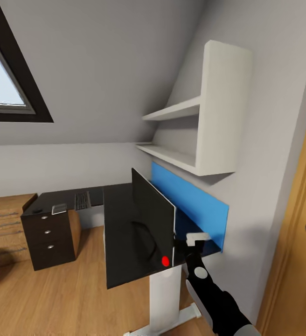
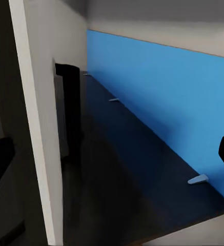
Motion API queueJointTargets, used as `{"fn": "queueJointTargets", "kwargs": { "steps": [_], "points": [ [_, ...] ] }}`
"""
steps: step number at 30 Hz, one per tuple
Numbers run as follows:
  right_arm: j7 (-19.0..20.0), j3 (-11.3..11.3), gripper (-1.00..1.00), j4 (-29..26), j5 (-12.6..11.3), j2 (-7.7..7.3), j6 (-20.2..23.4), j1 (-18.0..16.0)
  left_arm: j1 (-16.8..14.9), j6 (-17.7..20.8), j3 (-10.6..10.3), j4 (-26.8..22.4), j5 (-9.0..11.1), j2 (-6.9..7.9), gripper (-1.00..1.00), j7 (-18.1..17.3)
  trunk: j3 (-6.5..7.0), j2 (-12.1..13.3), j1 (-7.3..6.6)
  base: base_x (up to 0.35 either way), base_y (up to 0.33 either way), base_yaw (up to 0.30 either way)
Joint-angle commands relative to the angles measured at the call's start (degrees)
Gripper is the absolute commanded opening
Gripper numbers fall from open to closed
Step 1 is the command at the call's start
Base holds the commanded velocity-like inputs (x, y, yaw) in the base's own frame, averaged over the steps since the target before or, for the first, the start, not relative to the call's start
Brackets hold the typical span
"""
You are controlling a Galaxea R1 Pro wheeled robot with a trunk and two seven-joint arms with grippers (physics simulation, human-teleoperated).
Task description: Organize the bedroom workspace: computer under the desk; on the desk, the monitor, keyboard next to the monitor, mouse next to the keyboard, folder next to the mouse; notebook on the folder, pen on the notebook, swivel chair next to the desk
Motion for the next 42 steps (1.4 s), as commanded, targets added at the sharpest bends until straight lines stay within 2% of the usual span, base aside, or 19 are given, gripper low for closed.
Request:
{"fn": "queueJointTargets", "kwargs": {
  "steps": [1,15,42],
  "points": [
    [-0.3,0.2,1.0,0.0,-0.6,-0.02,-0.3,0.0,0.0,-0.2,-0.5,0.0,0.5,0.03,1.0,0.1,-0.07,0.0,0.01,0.0,-0.305,0.237],
    [-0.4,0.2,1.0,0.1,-0.5,0.04,-0.7,0.0,0.0,-0.2,-0.5,0.0,0.4,0.02,1.0,0.1,-0.86,0.0,0.01,0.0,-0.265,0.237],
    [-0.2,0.3,1.0,0.4,-0.5,0.01,-0.8,0.0,0.0,-0.2,-0.5,0.0,0.4,0.02,1.0,0.1,-2.53,0.0,0.01,0.0,-0.02,0.198]
  ]
}}
